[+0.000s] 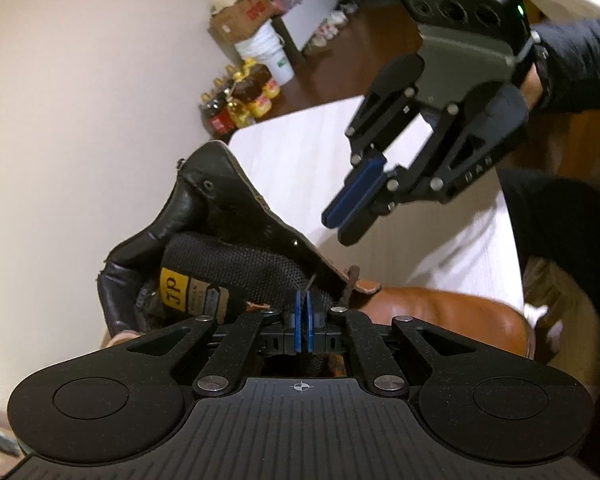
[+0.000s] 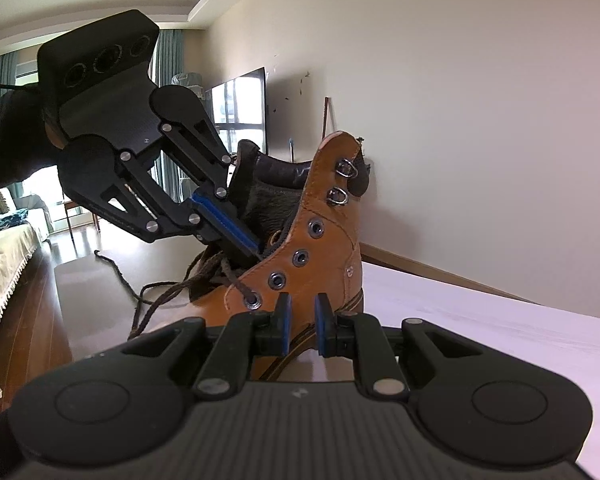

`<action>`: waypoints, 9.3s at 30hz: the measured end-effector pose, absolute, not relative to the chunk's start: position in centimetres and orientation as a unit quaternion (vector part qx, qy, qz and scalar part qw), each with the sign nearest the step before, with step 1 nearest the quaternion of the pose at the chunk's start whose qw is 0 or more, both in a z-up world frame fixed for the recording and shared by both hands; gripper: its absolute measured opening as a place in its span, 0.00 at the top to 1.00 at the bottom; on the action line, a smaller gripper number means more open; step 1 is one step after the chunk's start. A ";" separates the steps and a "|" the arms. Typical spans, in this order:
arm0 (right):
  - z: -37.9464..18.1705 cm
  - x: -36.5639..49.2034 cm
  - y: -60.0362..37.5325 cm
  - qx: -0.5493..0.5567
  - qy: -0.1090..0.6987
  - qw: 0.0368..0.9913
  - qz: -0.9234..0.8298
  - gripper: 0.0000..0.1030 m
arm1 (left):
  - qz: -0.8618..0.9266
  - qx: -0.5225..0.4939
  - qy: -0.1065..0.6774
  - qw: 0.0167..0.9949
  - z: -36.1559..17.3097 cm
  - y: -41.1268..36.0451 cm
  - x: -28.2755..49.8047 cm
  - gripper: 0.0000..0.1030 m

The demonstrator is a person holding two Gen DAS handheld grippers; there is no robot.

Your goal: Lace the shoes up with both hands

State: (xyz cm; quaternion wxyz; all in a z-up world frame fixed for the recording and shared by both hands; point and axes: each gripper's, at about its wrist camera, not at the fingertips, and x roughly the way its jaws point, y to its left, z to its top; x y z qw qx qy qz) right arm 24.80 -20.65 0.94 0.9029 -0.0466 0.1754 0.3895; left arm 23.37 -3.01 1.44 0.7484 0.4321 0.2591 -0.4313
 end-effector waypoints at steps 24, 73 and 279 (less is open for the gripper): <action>0.7 24.8 -21.0 -0.037 0.176 0.899 0.400 0.86 | -0.453 0.439 0.255 0.733 0.5 -3.7 22.9 0.97; 2.7 16.9 -36.6 -0.063 0.246 0.966 0.047 0.98 | -0.257 0.248 0.272 0.894 -2.4 10.8 17.5 0.59; 4.0 19.3 -3.9 -0.239 0.161 0.810 0.510 0.84 | -0.326 0.155 0.218 0.907 -1.7 13.0 14.3 0.98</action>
